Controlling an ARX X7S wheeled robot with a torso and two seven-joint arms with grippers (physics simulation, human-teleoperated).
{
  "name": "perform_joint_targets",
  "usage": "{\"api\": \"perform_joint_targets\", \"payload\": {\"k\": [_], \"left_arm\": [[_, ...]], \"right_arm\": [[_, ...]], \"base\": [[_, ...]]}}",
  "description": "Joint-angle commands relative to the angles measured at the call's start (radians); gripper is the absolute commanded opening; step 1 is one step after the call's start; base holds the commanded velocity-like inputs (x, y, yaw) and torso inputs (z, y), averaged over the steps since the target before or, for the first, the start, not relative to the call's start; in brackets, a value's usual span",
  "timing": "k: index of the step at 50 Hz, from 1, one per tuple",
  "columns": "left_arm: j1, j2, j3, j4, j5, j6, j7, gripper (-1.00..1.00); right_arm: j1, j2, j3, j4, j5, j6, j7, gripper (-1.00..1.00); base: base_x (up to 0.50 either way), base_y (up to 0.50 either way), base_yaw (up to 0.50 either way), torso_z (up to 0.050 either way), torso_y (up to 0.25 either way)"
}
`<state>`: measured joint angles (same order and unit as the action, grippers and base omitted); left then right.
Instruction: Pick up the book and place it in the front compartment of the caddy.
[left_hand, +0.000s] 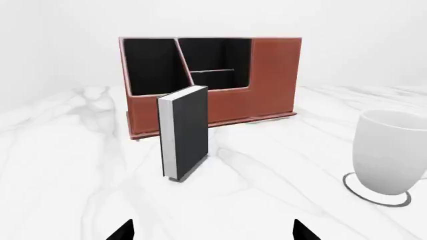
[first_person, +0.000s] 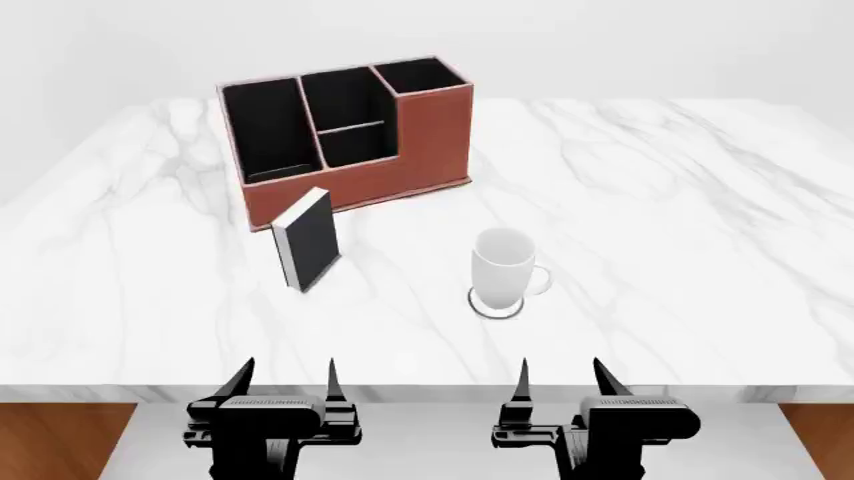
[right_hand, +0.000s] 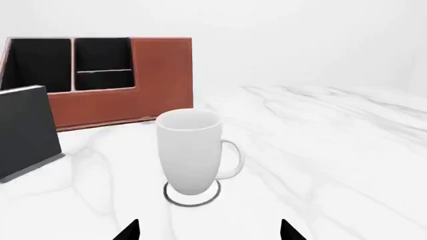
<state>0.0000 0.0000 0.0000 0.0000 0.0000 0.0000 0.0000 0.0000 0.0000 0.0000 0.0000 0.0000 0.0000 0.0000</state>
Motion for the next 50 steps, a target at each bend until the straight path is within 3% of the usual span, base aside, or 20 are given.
{"api": "perform_joint_targets", "payload": {"k": [1,17,25,35,50], "left_arm": [[0.002,-0.015,0.017,0.004,-0.021,0.001,-0.016,1.0],[-0.002,-0.057,0.062,-0.004,-0.061,-0.009,-0.07,1.0],[-0.002,-0.07,0.082,-0.009,-0.061,-0.011,-0.085,1.0],[-0.004,-0.083,0.094,-0.009,-0.074,-0.012,-0.098,1.0],[-0.004,-0.102,0.114,-0.003,-0.086,-0.017,-0.12,1.0]], "right_arm": [[-0.004,0.016,-0.021,0.001,0.01,-0.013,0.021,1.0],[-0.015,0.057,-0.075,-0.005,0.056,-0.015,0.06,1.0],[-0.01,0.064,-0.083,0.0,0.075,0.001,0.078,1.0],[0.005,0.081,-0.096,-0.007,0.123,0.064,0.07,1.0],[0.005,0.092,-0.113,0.007,0.12,0.027,0.108,1.0]], "base": [[0.0,0.0,0.0,0.0,0.0],[0.0,0.0,0.0,0.0,0.0],[0.0,0.5,0.0,0.0,0.0],[0.0,-0.05,0.0,0.0,0.0],[0.0,-0.21,0.0,0.0,0.0]]}}
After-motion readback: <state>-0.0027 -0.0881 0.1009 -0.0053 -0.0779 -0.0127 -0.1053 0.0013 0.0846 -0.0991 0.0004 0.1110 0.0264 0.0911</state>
